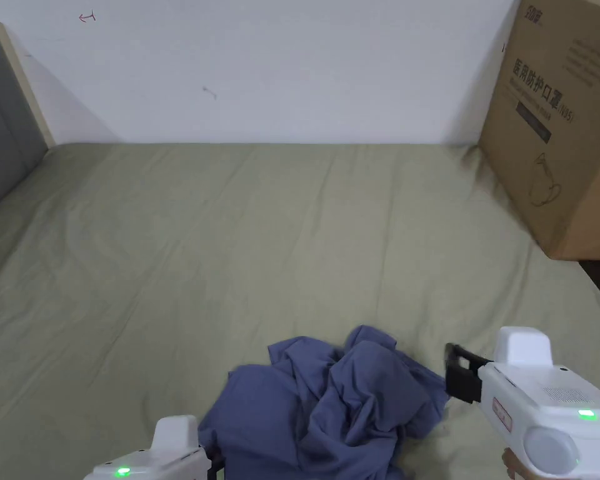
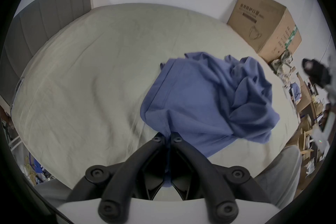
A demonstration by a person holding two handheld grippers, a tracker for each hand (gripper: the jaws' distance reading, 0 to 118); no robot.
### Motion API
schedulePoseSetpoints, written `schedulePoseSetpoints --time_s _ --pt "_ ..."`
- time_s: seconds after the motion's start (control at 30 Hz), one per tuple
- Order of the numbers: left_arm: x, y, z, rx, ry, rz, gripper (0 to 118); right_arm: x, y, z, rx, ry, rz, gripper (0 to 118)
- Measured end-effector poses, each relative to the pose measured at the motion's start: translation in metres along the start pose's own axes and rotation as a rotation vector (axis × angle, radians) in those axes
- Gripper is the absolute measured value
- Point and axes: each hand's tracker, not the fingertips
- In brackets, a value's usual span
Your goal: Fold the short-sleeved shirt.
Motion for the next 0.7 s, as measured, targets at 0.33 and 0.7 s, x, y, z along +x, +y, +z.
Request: schedulePoseSetpoints --time_s 0.33,0.7 --pt "0.0 0.013 0.007 0.024 -0.036 0.019 1 -0.002 -0.013 -0.125 -0.311 -0.002 0.028 85" --pt "-0.005 0.012 0.012 0.034 -0.071 0.027 1 0.001 -0.026 -0.15 -0.364 0.066 0.007 7"
